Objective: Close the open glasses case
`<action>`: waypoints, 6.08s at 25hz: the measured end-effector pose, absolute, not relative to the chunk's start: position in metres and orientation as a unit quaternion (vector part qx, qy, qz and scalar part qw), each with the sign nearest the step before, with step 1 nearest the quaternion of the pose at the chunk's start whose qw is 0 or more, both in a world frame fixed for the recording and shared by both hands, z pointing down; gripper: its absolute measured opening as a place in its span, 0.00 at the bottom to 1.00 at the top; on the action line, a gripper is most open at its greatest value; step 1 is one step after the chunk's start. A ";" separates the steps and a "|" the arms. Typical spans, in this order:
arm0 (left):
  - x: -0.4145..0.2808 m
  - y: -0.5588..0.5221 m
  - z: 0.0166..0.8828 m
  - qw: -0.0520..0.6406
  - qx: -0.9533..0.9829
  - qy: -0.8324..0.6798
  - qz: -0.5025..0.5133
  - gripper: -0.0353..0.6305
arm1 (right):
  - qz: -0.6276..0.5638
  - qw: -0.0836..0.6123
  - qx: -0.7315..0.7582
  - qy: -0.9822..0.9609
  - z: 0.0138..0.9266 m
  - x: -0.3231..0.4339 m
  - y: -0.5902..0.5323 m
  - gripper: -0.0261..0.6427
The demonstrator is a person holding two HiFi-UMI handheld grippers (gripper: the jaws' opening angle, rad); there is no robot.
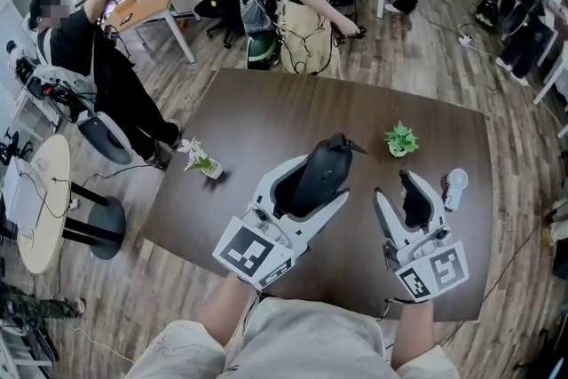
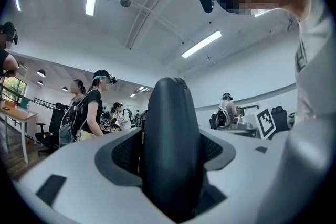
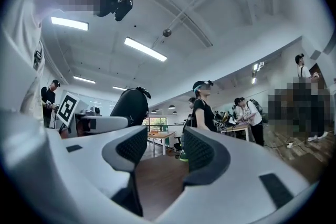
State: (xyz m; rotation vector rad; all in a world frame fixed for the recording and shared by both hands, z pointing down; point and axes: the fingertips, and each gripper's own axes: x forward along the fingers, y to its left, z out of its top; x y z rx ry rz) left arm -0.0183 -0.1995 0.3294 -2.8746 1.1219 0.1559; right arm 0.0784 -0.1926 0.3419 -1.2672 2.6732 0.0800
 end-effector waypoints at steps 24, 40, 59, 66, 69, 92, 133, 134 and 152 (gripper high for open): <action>0.000 -0.095 0.294 -0.029 -0.992 -0.087 0.082 0.50 | 0.090 0.116 -0.092 0.985 0.253 0.032 -0.091 0.28; 0.013 -0.078 0.317 -0.020 -0.987 -0.160 0.013 0.50 | -0.014 0.143 0.064 0.988 0.272 0.038 -0.085 0.08; 0.030 -0.114 0.342 0.090 -0.992 0.008 -0.092 0.56 | 0.078 0.078 -0.111 0.988 0.291 0.020 -0.110 0.06; 0.036 -0.125 0.345 0.119 -0.986 0.042 -0.105 0.47 | 0.115 0.032 -0.172 0.978 0.305 0.010 -0.118 0.06; 0.035 -0.127 0.352 0.135 -0.981 0.048 -0.130 0.46 | 0.128 0.005 -0.174 0.976 0.313 0.011 -0.118 0.06; 0.020 -0.122 0.359 0.130 -0.980 0.015 -0.150 0.44 | 0.297 -0.244 -0.173 0.907 0.362 0.011 -0.123 0.04; 0.009 -0.163 0.394 0.144 -0.958 0.110 -0.221 0.62 | 0.301 -0.248 -0.310 0.867 0.376 0.055 -0.167 0.04; 0.008 -0.163 0.393 0.143 -0.959 0.111 -0.219 0.62 | 0.301 -0.248 -0.311 0.867 0.376 0.055 -0.167 0.04; 0.004 -0.172 0.381 0.156 -0.954 0.142 -0.215 0.66 | 0.306 -0.250 -0.313 0.863 0.373 0.054 -0.168 0.04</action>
